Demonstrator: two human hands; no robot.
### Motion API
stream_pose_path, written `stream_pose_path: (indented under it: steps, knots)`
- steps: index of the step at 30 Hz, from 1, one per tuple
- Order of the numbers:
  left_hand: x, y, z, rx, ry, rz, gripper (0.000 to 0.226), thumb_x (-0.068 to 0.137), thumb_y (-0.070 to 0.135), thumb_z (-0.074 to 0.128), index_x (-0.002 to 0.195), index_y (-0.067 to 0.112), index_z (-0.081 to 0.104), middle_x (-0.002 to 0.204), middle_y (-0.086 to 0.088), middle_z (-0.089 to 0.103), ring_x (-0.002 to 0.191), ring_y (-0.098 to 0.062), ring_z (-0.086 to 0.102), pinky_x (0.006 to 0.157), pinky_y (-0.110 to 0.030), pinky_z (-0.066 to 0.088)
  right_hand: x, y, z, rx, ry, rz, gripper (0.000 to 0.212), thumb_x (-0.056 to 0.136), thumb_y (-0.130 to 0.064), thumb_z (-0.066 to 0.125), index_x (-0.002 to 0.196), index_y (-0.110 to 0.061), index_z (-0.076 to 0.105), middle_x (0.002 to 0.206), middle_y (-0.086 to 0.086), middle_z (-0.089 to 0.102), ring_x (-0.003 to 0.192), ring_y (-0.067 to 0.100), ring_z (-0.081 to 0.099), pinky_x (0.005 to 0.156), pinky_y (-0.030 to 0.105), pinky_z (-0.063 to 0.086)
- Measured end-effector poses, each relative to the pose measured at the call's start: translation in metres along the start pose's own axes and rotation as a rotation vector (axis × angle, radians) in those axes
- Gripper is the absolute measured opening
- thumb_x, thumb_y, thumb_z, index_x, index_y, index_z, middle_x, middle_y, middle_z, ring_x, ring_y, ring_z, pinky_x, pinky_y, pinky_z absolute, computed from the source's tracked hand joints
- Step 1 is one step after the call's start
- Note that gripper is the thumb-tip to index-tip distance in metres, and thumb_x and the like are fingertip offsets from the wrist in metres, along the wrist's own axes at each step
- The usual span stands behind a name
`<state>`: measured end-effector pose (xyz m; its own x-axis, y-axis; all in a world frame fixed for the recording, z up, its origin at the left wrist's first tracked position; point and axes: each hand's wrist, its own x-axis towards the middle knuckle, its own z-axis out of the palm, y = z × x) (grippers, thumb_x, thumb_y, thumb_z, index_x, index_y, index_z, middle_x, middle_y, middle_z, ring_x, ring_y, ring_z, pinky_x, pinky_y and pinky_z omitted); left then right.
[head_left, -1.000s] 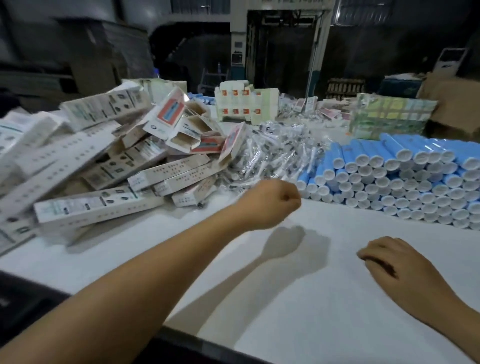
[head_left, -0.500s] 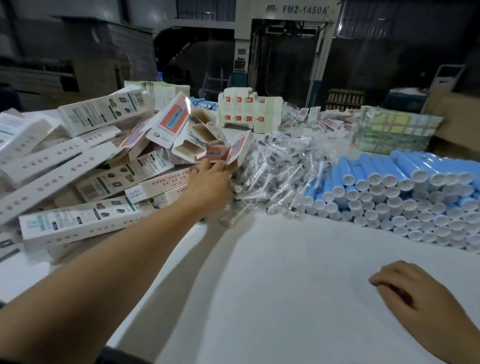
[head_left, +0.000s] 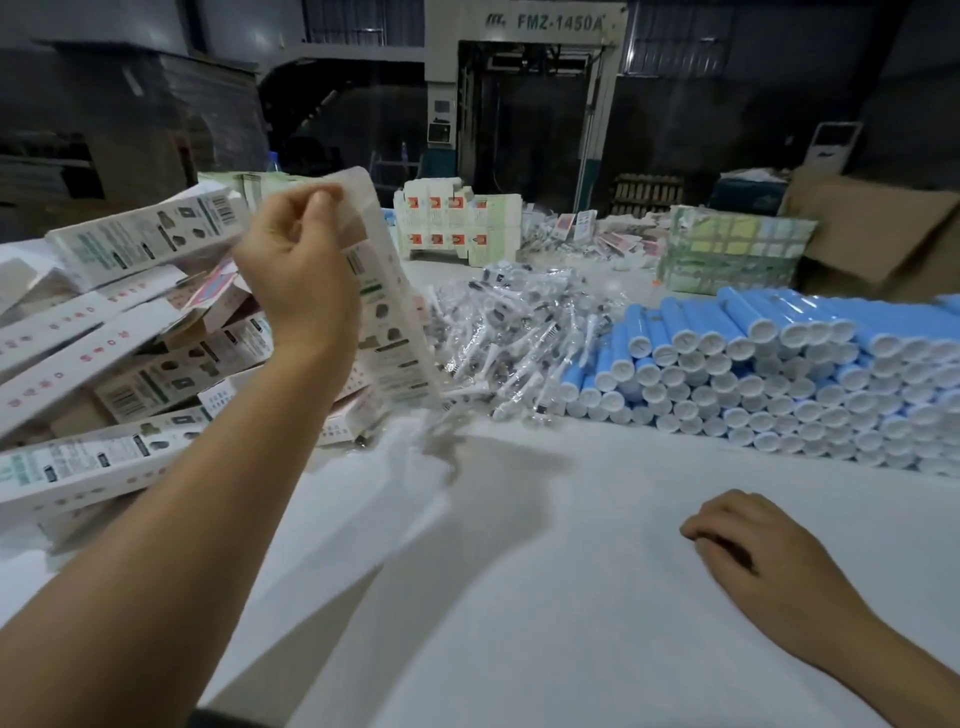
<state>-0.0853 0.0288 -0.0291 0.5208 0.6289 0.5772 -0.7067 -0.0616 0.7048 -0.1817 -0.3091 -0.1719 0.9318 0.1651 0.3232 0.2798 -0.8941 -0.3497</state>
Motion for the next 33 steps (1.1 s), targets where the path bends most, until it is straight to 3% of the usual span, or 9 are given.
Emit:
stream_pose_path:
  steps: [3,7,9,11,14,19,23,28,33]
  knots:
    - [-0.015,0.014,0.01,0.031,-0.153,-0.309,0.019,0.09,0.017,0.06,0.072,0.02,0.064,0.079,0.003,0.066,0.074,-0.014,0.064,0.069,-0.033,0.057,0.0,0.002,0.001,-0.018,0.014,-0.001,0.017,0.087,-0.006,0.063,0.088,-0.022,0.07,0.088,-0.019,0.056,0.091,0.005,0.052,0.074,0.011,0.034]
    - [-0.069,0.01,0.036,0.206,-0.72,-0.791,0.012,0.088,0.006,0.059,0.082,0.008,0.069,0.061,-0.002,0.067,0.046,-0.013,0.058,0.046,-0.02,0.047,0.002,0.004,0.001,0.079,0.026,0.038,0.014,0.089,-0.01,0.061,0.087,-0.02,0.071,0.086,-0.014,0.061,0.089,0.001,0.054,0.075,0.008,0.036]
    - [-0.1,0.002,0.053,0.373,-1.059,-0.712,0.014,0.09,0.005,0.058,0.086,0.006,0.071,0.062,-0.002,0.064,0.044,-0.012,0.049,0.044,-0.016,0.038,0.003,0.005,0.0,0.345,0.076,0.143,0.017,0.09,-0.01,0.059,0.083,-0.017,0.073,0.08,-0.005,0.068,0.08,0.002,0.059,0.07,0.01,0.042]
    - [-0.133,-0.003,0.076,0.585,-1.381,-0.442,0.013,0.089,0.008,0.06,0.088,0.007,0.073,0.074,-0.002,0.065,0.056,-0.013,0.051,0.046,-0.017,0.04,0.005,0.007,-0.006,0.756,0.103,0.26,0.025,0.095,-0.008,0.051,0.084,-0.015,0.073,0.073,0.006,0.071,0.066,0.013,0.061,0.062,0.017,0.046]
    - [-0.185,-0.007,0.108,0.777,-1.648,-0.129,0.009,0.087,0.011,0.059,0.093,0.006,0.063,0.095,-0.007,0.064,0.082,-0.021,0.057,0.063,-0.027,0.043,0.007,0.017,-0.011,1.064,0.039,0.306,0.029,0.097,-0.006,0.043,0.092,-0.012,0.071,0.067,0.015,0.064,0.058,0.02,0.052,0.054,0.023,0.041]
    - [-0.224,-0.02,0.119,0.882,-1.584,0.117,0.031,0.079,0.016,0.068,0.098,0.017,0.042,0.092,-0.003,0.055,0.079,-0.023,0.051,0.062,-0.032,0.038,0.008,0.024,-0.014,1.033,-0.027,0.306,0.035,0.086,0.012,0.047,0.11,-0.009,0.063,0.062,0.013,0.055,0.046,0.012,0.048,0.043,0.019,0.036]
    - [-0.222,-0.026,0.115,0.743,-1.506,0.089,0.009,0.095,0.028,0.044,0.096,0.021,0.039,0.089,-0.003,0.061,0.076,-0.023,0.056,0.059,-0.035,0.038,0.008,0.021,-0.016,1.08,-0.062,0.231,0.056,0.079,0.026,0.044,0.122,-0.008,0.053,0.067,0.01,0.066,0.053,0.011,0.063,0.05,0.014,0.047]
    - [-0.212,-0.03,0.1,0.824,-1.541,0.243,0.062,0.074,0.078,0.043,0.11,0.027,0.043,0.095,0.015,0.054,0.085,-0.014,0.054,0.061,-0.03,0.033,0.012,0.029,-0.013,1.02,0.194,0.397,0.053,0.084,0.016,0.049,0.124,-0.019,0.052,0.059,-0.004,0.059,0.05,0.007,0.055,0.047,0.019,0.045]
    - [-0.202,-0.04,0.077,1.107,-1.483,0.452,0.09,0.07,0.076,0.056,0.138,0.025,0.026,0.126,0.005,0.045,0.115,-0.02,0.044,0.078,-0.034,0.031,0.015,0.035,-0.011,1.14,0.271,0.469,0.045,0.086,0.011,0.053,0.108,-0.027,0.06,0.063,-0.005,0.064,0.062,0.014,0.059,0.065,0.029,0.045]
